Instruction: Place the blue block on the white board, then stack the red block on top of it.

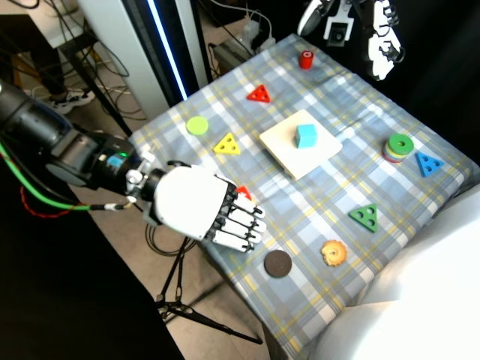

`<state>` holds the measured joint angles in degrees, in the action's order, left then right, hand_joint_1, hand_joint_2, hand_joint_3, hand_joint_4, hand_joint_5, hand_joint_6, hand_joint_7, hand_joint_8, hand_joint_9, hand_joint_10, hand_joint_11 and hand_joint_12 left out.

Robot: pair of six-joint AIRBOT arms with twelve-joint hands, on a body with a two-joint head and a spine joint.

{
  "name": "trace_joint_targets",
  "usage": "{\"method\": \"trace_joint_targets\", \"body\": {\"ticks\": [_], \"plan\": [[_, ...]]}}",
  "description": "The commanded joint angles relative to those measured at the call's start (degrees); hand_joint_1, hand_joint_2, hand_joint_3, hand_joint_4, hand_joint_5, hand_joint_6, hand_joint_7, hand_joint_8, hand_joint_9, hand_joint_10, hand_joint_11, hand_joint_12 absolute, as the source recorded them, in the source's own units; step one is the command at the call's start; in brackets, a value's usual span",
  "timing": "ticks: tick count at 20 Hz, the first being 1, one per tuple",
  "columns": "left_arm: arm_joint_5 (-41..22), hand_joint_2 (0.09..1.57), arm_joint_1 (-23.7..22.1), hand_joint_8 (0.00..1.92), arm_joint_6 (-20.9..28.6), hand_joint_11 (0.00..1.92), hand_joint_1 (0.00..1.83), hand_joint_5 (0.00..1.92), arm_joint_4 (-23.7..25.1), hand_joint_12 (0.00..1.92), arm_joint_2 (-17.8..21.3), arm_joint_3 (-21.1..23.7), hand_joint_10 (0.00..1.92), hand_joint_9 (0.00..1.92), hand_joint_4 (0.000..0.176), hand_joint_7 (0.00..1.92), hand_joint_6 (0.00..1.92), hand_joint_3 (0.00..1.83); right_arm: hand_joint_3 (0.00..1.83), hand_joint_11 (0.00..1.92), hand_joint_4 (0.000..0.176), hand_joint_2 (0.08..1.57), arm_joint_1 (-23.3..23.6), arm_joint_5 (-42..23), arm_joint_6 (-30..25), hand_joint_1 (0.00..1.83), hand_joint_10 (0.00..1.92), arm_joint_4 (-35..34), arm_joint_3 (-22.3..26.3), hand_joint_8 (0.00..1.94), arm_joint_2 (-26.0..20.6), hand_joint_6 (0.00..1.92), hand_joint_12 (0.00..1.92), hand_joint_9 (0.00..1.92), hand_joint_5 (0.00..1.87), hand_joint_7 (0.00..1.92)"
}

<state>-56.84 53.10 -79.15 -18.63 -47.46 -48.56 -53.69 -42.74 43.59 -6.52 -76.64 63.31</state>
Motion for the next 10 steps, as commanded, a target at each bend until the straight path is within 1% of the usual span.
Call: {"method": "trace_joint_targets", "body": {"ticks": [1, 2, 3, 4, 5, 6, 7, 8, 9, 10], "plan": [[-7.31, 0.83, -0.41, 0.00, 0.69, 0.00, 0.79, 0.36, 0.76, 1.00, 0.32, 0.14, 0.00, 0.30, 0.157, 0.36, 0.00, 0.00, 0.00, 0.34, 0.000, 1.15, 0.56, -4.88, -0.04, 1.06, 0.06, -0.46, -0.24, 0.05, 0.00, 1.09, 1.07, 0.86, 0.91, 0.89], [-7.32, 0.83, -0.40, 0.00, 0.69, 0.00, 0.79, 0.36, 0.73, 0.96, 0.32, 0.14, 0.00, 0.31, 0.153, 0.36, 0.00, 0.00, 0.00, 0.34, 0.000, 1.14, 0.56, -4.88, -0.04, 1.09, 0.06, -0.46, -0.24, 0.06, 0.00, 1.06, 1.09, 0.86, 0.93, 0.91], [-7.32, 0.83, -0.35, 0.00, 0.69, 0.00, 0.79, 0.36, 0.69, 0.95, 0.32, 0.14, 0.01, 0.32, 0.148, 0.37, 0.00, 0.00, 0.01, 0.35, 0.000, 1.16, 0.56, -4.88, -0.04, 1.19, 0.08, -0.46, -0.24, 1.00, 0.00, 1.05, 1.11, 0.89, 0.98, 0.77], [-7.32, 0.83, -0.22, 0.00, 0.69, 0.00, 0.79, 0.36, 0.57, 0.87, 0.31, 0.15, 0.00, 0.32, 0.147, 0.38, 0.00, 0.00, 0.00, 0.34, 0.000, 1.19, 0.56, -4.89, -0.04, 1.21, 0.08, -0.45, -0.24, 1.27, 0.00, 1.14, 1.13, 0.89, 0.95, 0.69], [-7.32, 0.83, -0.13, 0.00, 0.69, 0.00, 0.79, 0.36, 0.50, 0.87, 0.31, 0.16, 0.00, 0.32, 0.147, 0.38, 0.00, 0.00, 0.00, 0.34, 0.000, 1.19, 0.56, -4.90, -0.03, 1.21, 0.08, -0.44, -0.24, 1.27, 0.00, 1.14, 1.13, 0.89, 0.95, 0.69], [-7.33, 0.83, 0.03, 0.00, 0.69, 0.00, 0.78, 0.36, 0.32, 0.84, 0.31, 0.16, 0.00, 0.32, 0.153, 0.38, 0.00, 0.00, 0.00, 0.33, 0.000, 1.20, 0.56, -4.95, -0.03, 1.21, 0.08, -0.39, -0.24, 1.29, -0.02, 1.16, 1.14, 0.88, 0.94, 0.68], [-7.45, 0.83, 0.29, 0.00, 0.69, 0.00, 0.79, 0.37, 0.06, 0.78, 0.32, 0.16, 0.00, 0.32, 0.150, 0.39, 0.00, 0.00, 0.00, 0.31, 0.000, 1.21, 0.60, -5.30, -0.03, 1.20, 0.07, -0.18, -0.19, 1.31, -0.11, 1.21, 1.15, 0.87, 0.92, 0.66], [-7.60, 0.83, 0.55, 0.00, 0.71, 0.00, 0.79, 0.38, -0.07, 0.76, 0.42, 0.17, 0.00, 0.32, 0.149, 0.39, 0.00, 0.00, 0.00, 0.28, 0.000, 1.16, 1.00, -5.73, -0.03, 1.12, 0.07, 0.16, -0.04, 0.83, -0.36, 1.11, 1.17, 0.86, 0.92, 0.62], [-7.68, 0.83, 0.75, 0.00, 0.72, 0.00, 0.78, 0.38, -0.10, 0.74, 0.62, 0.25, 0.00, 0.31, 0.144, 0.39, 0.00, 0.00, 0.00, 0.27, 0.000, 1.14, 1.72, -6.02, -0.04, 1.08, 0.07, 0.97, 0.23, 0.53, -0.86, 1.07, 1.19, 0.85, 0.93, 0.69], [-7.85, 0.83, 1.01, 0.00, 0.72, 0.00, 0.78, 0.38, -0.15, 0.81, 0.96, 0.40, 0.00, 0.32, 0.135, 0.40, 0.00, 0.00, 0.00, 0.30, 0.000, 1.13, 3.25, -6.18, -0.04, 1.08, 0.04, 2.69, 0.51, 0.24, -1.54, 1.04, 1.16, 0.85, 0.95, 0.82]]}}
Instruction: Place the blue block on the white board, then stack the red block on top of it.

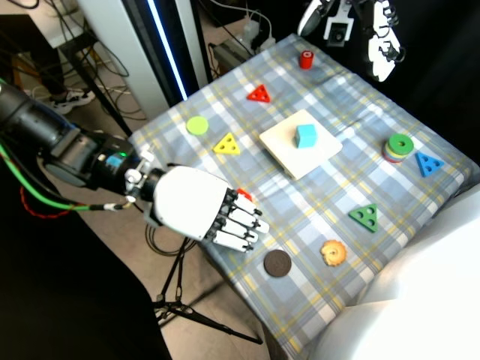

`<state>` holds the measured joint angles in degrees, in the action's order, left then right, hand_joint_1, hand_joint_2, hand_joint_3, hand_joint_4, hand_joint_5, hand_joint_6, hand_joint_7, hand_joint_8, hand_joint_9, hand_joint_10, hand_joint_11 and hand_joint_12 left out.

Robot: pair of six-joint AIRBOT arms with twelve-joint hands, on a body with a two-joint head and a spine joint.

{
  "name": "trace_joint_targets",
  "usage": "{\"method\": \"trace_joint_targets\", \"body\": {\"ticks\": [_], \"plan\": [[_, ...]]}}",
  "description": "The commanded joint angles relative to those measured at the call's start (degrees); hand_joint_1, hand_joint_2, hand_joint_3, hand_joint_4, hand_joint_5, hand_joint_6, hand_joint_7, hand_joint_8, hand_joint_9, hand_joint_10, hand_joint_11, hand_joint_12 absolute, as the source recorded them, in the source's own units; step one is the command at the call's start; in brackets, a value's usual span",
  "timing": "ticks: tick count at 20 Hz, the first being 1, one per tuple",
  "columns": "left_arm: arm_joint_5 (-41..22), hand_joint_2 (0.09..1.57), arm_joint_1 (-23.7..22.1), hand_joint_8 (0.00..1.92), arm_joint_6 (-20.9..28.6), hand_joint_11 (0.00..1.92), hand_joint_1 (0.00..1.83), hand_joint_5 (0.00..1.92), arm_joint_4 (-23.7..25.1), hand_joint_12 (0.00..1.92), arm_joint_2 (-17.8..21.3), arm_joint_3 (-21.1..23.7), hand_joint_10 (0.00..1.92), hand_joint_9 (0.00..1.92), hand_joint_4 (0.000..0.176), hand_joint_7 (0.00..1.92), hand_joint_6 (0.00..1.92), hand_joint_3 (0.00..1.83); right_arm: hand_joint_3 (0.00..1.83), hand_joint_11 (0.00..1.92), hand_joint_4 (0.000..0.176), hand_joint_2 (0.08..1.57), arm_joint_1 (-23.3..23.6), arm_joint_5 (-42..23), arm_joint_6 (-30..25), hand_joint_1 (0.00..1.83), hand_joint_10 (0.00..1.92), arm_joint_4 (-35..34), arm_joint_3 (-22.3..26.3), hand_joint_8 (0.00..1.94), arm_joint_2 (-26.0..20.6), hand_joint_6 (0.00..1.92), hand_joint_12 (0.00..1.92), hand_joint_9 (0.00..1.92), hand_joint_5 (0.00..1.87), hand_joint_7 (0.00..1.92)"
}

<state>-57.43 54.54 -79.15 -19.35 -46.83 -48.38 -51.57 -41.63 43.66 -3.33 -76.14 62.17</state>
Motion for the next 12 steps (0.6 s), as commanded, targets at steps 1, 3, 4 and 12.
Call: {"method": "trace_joint_targets", "body": {"ticks": [1, 3, 4, 12], "plan": [[-7.34, 0.83, -0.32, 0.00, 0.72, 0.00, 0.78, 0.38, 0.53, 0.81, 0.42, 0.26, 0.00, 0.32, 0.135, 0.40, 0.00, 0.00, 0.00, 0.30, 0.000, 1.13, 1.73, -7.31, -0.11, 1.08, 0.04, 0.09, 0.08, 0.24, -0.56, 1.04, 1.16, 0.85, 0.95, 0.82], [-7.55, 0.83, 0.14, 0.00, 0.72, 0.00, 0.80, 0.38, 0.33, 0.76, 0.73, 0.35, 0.00, 0.31, 0.126, 0.39, 0.00, 0.00, 0.00, 0.30, 0.000, 1.11, 4.62, -7.31, -1.46, 1.10, 0.02, 4.27, 0.08, 0.14, -0.88, 0.99, 1.03, 0.84, 0.98, 0.86], [-7.52, 0.83, 0.31, 0.00, 0.72, 0.00, 0.80, 0.38, 0.26, 0.75, 0.86, 0.35, 0.00, 0.30, 0.133, 0.39, 0.00, 0.00, 0.00, 0.30, 0.000, 1.11, 6.35, -7.30, -3.42, 1.10, 0.01, 7.70, -0.24, 0.10, -0.88, 0.97, 0.97, 0.84, 0.99, 0.88], [-7.17, 0.83, 0.88, 0.00, 0.72, 0.00, 0.81, 0.39, 0.47, 0.82, 1.06, 0.32, 0.00, 0.30, 0.128, 0.39, 0.00, 0.00, 0.00, 0.05, 0.030, 1.07, 20.17, -7.30, -16.83, 1.10, 0.00, 29.41, -3.86, 0.00, 3.95, 0.85, 1.12, 0.77, 1.07, 0.92]]}}
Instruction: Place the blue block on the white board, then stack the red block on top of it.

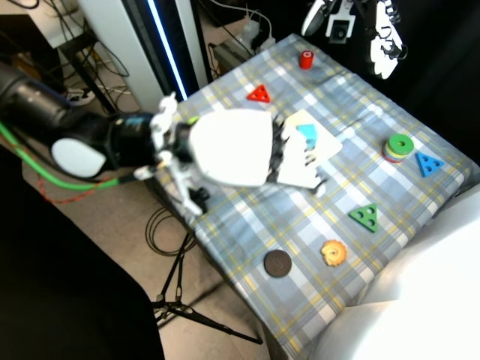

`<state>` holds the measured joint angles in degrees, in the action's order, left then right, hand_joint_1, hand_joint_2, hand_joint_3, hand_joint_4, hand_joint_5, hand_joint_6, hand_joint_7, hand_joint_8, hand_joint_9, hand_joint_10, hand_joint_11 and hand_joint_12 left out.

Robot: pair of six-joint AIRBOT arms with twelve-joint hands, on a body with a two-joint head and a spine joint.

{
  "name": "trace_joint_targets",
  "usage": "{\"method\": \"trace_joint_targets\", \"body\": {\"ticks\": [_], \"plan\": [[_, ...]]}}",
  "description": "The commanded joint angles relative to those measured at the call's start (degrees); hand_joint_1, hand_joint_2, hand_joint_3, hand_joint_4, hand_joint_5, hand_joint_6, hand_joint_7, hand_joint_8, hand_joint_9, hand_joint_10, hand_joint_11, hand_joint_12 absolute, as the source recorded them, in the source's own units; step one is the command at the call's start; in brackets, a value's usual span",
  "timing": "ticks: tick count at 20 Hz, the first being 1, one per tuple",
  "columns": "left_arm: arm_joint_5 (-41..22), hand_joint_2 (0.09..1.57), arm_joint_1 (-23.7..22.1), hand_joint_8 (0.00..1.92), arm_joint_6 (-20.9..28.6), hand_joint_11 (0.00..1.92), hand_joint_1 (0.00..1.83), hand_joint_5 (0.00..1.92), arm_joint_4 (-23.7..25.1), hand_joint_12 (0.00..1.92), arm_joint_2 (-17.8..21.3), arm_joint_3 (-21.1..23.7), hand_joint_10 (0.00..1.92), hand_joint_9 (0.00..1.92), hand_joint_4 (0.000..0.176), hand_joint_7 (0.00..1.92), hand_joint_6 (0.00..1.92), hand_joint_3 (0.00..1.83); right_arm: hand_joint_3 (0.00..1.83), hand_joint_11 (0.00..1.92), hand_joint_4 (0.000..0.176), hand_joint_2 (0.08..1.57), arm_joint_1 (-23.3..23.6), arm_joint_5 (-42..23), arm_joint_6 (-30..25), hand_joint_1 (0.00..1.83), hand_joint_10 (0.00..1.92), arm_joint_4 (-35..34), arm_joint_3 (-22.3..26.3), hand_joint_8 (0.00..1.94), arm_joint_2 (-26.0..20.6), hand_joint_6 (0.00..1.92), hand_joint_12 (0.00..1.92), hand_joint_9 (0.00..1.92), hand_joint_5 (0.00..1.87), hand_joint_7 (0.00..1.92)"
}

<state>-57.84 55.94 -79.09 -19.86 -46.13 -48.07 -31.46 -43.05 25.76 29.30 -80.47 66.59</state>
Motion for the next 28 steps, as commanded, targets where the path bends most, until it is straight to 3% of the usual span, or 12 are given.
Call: {"method": "trace_joint_targets", "body": {"ticks": [1, 7, 8, 9, 11, 13, 14, 15, 16, 18, 19, 28], "plan": [[-6.70, 0.83, -0.46, 0.00, 0.65, 0.00, 0.81, 0.39, 1.02, 0.82, 0.36, 0.01, 0.00, 0.30, 0.137, 0.39, 0.00, 0.00, 0.00, 0.01, 0.000, 1.07, 1.37, -5.93, -2.21, 1.13, 0.01, -0.16, -0.64, 0.00, 0.73, 0.84, 1.04, 0.70, 1.08, 0.89], [-5.83, 0.83, -0.47, 0.00, 0.65, 0.00, 0.82, 0.40, 1.30, 0.91, 0.29, -0.35, 0.01, 0.32, 0.127, 0.40, 0.01, 0.00, 0.00, 0.18, 0.000, 1.06, 5.03, -6.71, -11.49, 1.12, 0.06, 8.33, -4.64, 0.03, 5.58, 0.84, 1.35, 0.81, 1.08, 0.93], [-5.63, 0.83, -0.47, 0.00, 0.65, 0.00, 0.81, 0.40, 1.28, 0.91, 0.25, -0.41, 0.01, 0.32, 0.119, 0.41, 0.01, 0.00, 0.00, 0.17, 0.082, 1.06, 5.14, -6.71, -11.83, 1.09, 0.07, 8.75, -4.97, 0.03, 6.06, 0.82, 1.39, 0.82, 1.09, 0.94], [-5.48, 0.83, -0.47, 0.00, 0.65, 0.00, 0.80, 0.41, 1.26, 0.91, 0.24, -0.43, 0.00, 0.31, 0.115, 0.41, 0.01, 0.00, 0.00, 0.18, 0.109, 1.06, 5.15, -6.70, -12.16, 1.08, 0.09, 9.06, -5.25, 0.03, 6.51, 0.82, 1.47, 0.83, 1.08, 0.93], [-5.50, 0.84, -0.47, 0.00, 0.65, 0.00, 0.79, 0.40, 1.25, 0.88, 0.28, -0.41, 0.00, 0.30, 0.120, 0.39, 0.00, 0.00, 0.00, 0.13, 0.120, 1.07, 5.15, -6.61, -12.87, 1.07, 0.09, 9.84, -5.74, 0.02, 7.28, 0.87, 1.43, 0.80, 1.06, 0.93], [-5.57, 0.84, -0.48, 0.00, 0.65, 0.00, 0.80, 0.40, 1.25, 0.89, 0.29, -0.38, 0.00, 0.30, 0.129, 0.39, 0.00, 0.00, 0.00, 0.07, 0.102, 1.09, 5.14, -6.34, -13.45, 1.06, 0.05, 10.29, -5.89, 0.01, 7.49, 0.93, 1.23, 0.75, 1.02, 0.89], [-5.63, 0.84, -0.47, 0.00, 0.65, 0.00, 0.79, 0.42, 1.25, 0.86, 0.29, -0.35, 0.01, 0.31, 0.119, 0.40, 0.01, 0.00, 0.00, 0.07, 0.034, 1.10, 5.12, -6.00, -13.61, 1.08, 0.01, 10.38, -5.89, 0.01, 7.53, 0.97, 1.08, 0.67, 0.99, 0.83], [-5.63, 0.84, -0.47, 0.00, 0.65, 0.00, 0.79, 0.42, 1.24, 0.86, 0.29, -0.31, 0.01, 0.31, 0.119, 0.40, 0.01, 0.00, 0.00, 0.07, 0.034, 1.10, 5.11, -5.72, -13.77, 1.08, 0.01, 10.43, -5.89, 0.01, 7.54, 0.97, 1.08, 0.67, 0.99, 0.83], [-5.63, 0.84, -0.46, 0.00, 0.66, 0.00, 0.79, 0.42, 1.23, 0.84, 0.29, -0.27, 0.00, 0.31, 0.124, 0.40, 0.00, 0.00, 0.00, 0.07, 0.000, 1.11, 5.03, -5.45, -14.10, 1.11, 0.00, 10.50, -5.95, 0.01, 7.54, 0.98, 1.06, 0.67, 0.99, 0.83], [-5.64, 0.84, -0.46, 0.00, 0.66, 0.00, 0.80, 0.41, 1.14, 0.81, 0.29, -0.26, 0.00, 0.30, 0.133, 0.39, 0.00, 0.00, 0.00, 0.07, 0.000, 1.11, 4.87, -5.08, -14.63, 1.13, 0.00, 10.84, -6.06, 0.00, 7.54, 0.99, 1.03, 0.66, 0.98, 0.82], [-5.65, 0.84, -0.46, 0.00, 0.66, 0.00, 0.80, 0.42, 1.12, 0.80, 0.28, -0.25, 0.00, 0.31, 0.118, 0.40, 0.00, 0.00, 0.00, 0.00, 0.000, 1.11, 4.77, -4.66, -14.96, 1.14, 0.00, 11.20, -6.15, 0.00, 7.54, 0.98, 0.88, 0.55, 0.99, 0.80], [-5.69, 0.83, -0.43, 0.01, 0.66, 0.00, 0.81, 0.43, 0.93, 0.84, 0.25, -0.09, 0.01, 0.31, 0.127, 0.42, 0.00, 0.00, 0.00, 0.15, 0.000, 1.11, 3.81, -3.90, -16.31, 1.15, 0.06, 11.60, -6.00, 0.02, 7.50, 0.98, 1.22, 0.77, 0.98, 0.87]]}}
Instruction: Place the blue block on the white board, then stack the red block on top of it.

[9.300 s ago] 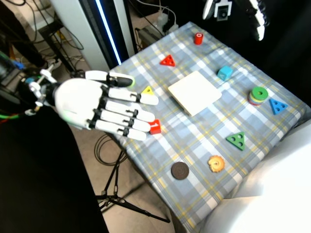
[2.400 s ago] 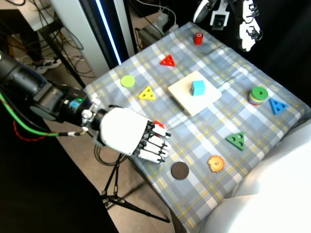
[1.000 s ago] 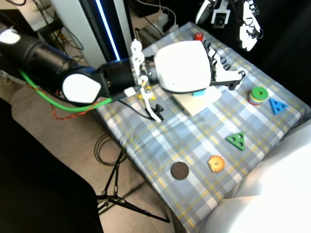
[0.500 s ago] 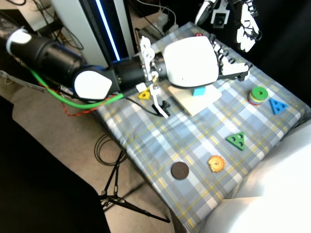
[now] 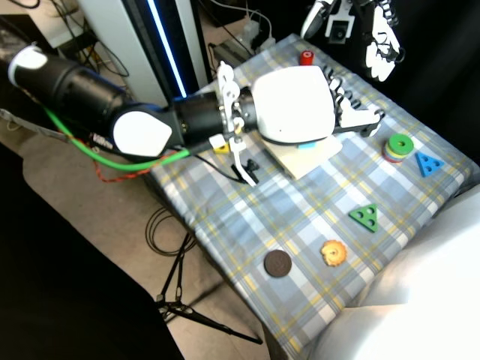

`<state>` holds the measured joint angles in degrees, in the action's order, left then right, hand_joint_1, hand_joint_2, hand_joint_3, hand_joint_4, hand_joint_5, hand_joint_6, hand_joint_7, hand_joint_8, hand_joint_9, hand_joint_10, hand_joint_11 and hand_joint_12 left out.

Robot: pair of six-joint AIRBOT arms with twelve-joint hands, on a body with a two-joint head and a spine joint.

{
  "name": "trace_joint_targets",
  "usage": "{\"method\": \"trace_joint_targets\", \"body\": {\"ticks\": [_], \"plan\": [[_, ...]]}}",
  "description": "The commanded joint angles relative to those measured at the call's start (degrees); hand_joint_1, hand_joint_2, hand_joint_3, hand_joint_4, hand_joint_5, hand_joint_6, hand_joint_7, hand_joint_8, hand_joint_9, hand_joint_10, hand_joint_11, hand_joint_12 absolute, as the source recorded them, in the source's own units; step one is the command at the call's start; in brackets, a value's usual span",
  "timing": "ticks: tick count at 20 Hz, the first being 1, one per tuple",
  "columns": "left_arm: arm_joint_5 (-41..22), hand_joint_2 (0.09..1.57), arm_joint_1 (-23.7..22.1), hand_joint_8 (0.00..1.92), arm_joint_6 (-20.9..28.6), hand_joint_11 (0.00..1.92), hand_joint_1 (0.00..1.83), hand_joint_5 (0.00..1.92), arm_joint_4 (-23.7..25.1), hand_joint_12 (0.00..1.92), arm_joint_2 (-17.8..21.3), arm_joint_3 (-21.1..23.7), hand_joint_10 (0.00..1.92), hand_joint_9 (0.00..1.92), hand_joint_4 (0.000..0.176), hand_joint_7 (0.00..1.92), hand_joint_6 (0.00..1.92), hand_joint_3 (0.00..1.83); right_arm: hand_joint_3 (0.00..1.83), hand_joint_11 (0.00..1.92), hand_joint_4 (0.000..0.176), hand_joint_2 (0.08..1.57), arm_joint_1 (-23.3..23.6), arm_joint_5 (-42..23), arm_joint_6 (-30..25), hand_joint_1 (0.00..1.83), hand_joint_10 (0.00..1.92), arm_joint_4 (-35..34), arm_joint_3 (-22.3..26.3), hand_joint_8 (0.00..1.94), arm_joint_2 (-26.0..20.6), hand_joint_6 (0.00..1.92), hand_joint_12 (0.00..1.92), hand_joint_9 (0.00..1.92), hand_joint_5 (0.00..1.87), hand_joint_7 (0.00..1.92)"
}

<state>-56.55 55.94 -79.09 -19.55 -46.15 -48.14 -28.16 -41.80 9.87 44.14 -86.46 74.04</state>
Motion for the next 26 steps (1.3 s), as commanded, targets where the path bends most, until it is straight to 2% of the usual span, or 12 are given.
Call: {"method": "trace_joint_targets", "body": {"ticks": [1, 5, 9, 10, 13, 16, 18, 19, 22, 23, 25, 26], "plan": [[-6.97, 0.84, -0.43, 0.01, 0.66, 0.00, 0.80, 0.44, 0.57, 0.88, 0.27, 0.02, 0.01, 0.33, 0.129, 0.43, 0.00, 0.00, 0.00, 0.17, 0.000, 1.11, 0.40, -5.13, -0.48, 1.15, 0.06, -3.24, 0.04, 0.02, 0.04, 0.96, 1.21, 0.78, 0.99, 0.88], [-7.05, 0.83, -0.32, 0.00, 0.66, 0.00, 0.80, 0.42, 0.45, 0.87, 0.30, 0.11, 0.00, 0.33, 0.131, 0.43, 0.01, 0.00, 0.00, 0.22, 0.000, 1.10, -0.12, -4.99, -0.79, 1.16, 0.04, -3.45, 0.25, 0.01, -0.53, 0.93, 1.10, 0.80, 1.01, 0.90], [-7.10, 0.84, -0.31, 0.00, 0.66, 0.00, 0.79, 0.43, 0.43, 0.85, 0.29, 0.16, 0.00, 0.33, 0.122, 0.43, 0.00, 0.00, 0.00, 0.23, 0.000, 1.10, -0.37, -4.99, -0.80, 1.16, 0.04, -3.79, 0.52, 0.01, -1.08, 0.94, 1.10, 0.82, 1.00, 0.91], [-7.09, 0.83, -0.31, 0.00, 0.66, 0.00, 0.79, 0.43, 0.41, 0.74, 0.27, 0.17, 0.00, 0.32, 0.118, 0.43, 0.00, 0.00, 0.00, 0.21, 0.000, 1.10, -0.45, -4.99, -0.80, 1.16, 0.03, -3.79, 0.52, 0.01, -1.15, 0.95, 1.11, 0.81, 0.99, 0.91], [-7.10, 0.83, -0.31, 0.00, 0.66, 0.00, 0.79, 0.43, 0.41, 0.78, 0.29, 0.22, 0.00, 0.32, 0.120, 0.42, 0.00, 0.00, 0.00, 0.23, 0.000, 1.10, -0.75, -4.78, -0.80, 1.16, 0.04, -3.95, 0.49, 0.01, -1.29, 0.92, 1.21, 0.83, 1.01, 0.92], [-7.10, 0.83, -0.31, 0.00, 0.66, 0.00, 0.78, 0.42, 0.41, 0.84, 0.29, 0.22, 0.00, 0.33, 0.092, 0.41, 0.00, 0.00, 0.00, 0.24, 0.000, 1.10, -0.76, -4.65, -0.80, 1.16, 0.02, -4.05, 0.27, 0.00, -1.29, 0.92, 1.12, 0.82, 1.01, 0.92], [-7.10, 0.83, -0.31, 0.01, 0.66, 0.00, 0.76, 0.42, 0.42, 0.85, 0.30, 0.22, 0.00, 0.33, 0.114, 0.41, 0.00, 0.00, 0.00, 0.22, 0.000, 1.11, -0.76, -4.56, -0.80, 1.15, 0.02, -4.05, 0.06, 0.00, -1.29, 0.96, 1.13, 0.81, 0.99, 0.92], [-7.16, 0.82, -0.31, 0.01, 0.66, 0.00, 0.78, 0.42, 0.43, 0.82, 0.30, 0.22, 0.00, 0.33, 0.117, 0.42, 0.00, 0.00, 0.00, 0.20, 0.000, 1.11, -0.76, -4.48, -0.80, 1.15, 0.02, -4.06, -0.04, 0.00, -1.28, 0.96, 1.20, 0.82, 0.98, 0.92], [-7.20, 0.83, -0.31, 0.00, 0.66, 0.00, 0.80, 0.42, 0.43, 0.79, 0.31, 0.22, 0.00, 0.32, 0.093, 0.41, 0.00, 0.00, 0.00, 0.19, 0.000, 1.11, -0.96, -4.23, -0.80, 1.16, 0.02, -4.06, -0.22, 0.00, -1.28, 0.96, 1.24, 0.82, 0.99, 0.92], [-7.19, 0.83, -0.30, 0.00, 0.66, 0.00, 0.79, 0.42, 0.43, 0.78, 0.31, 0.22, 0.00, 0.32, 0.115, 0.42, 0.00, 0.00, 0.00, 0.19, 0.000, 1.10, -1.01, -4.11, -0.80, 1.16, 0.02, -4.06, -0.33, 0.00, -1.28, 0.95, 1.27, 0.83, 0.99, 0.92], [-7.19, 0.83, -0.27, 0.01, 0.66, 0.00, 0.78, 0.43, 0.43, 0.81, 0.31, 0.22, 0.00, 0.33, 0.104, 0.44, 0.00, 0.00, 0.00, 0.18, 0.000, 1.10, -1.02, -3.80, -0.80, 1.16, 0.03, -4.06, -0.64, 0.00, -1.26, 0.94, 1.31, 0.83, 1.00, 0.92], [-7.19, 0.83, -0.27, 0.00, 0.66, 0.00, 0.80, 0.43, 0.43, 0.73, 0.31, 0.21, 0.00, 0.32, 0.098, 0.43, 0.00, 0.00, 0.00, 0.17, 0.000, 1.10, -1.02, -3.71, -0.80, 1.16, 0.02, -4.06, -0.81, 0.00, -1.23, 0.94, 1.29, 0.81, 1.00, 0.91]]}}
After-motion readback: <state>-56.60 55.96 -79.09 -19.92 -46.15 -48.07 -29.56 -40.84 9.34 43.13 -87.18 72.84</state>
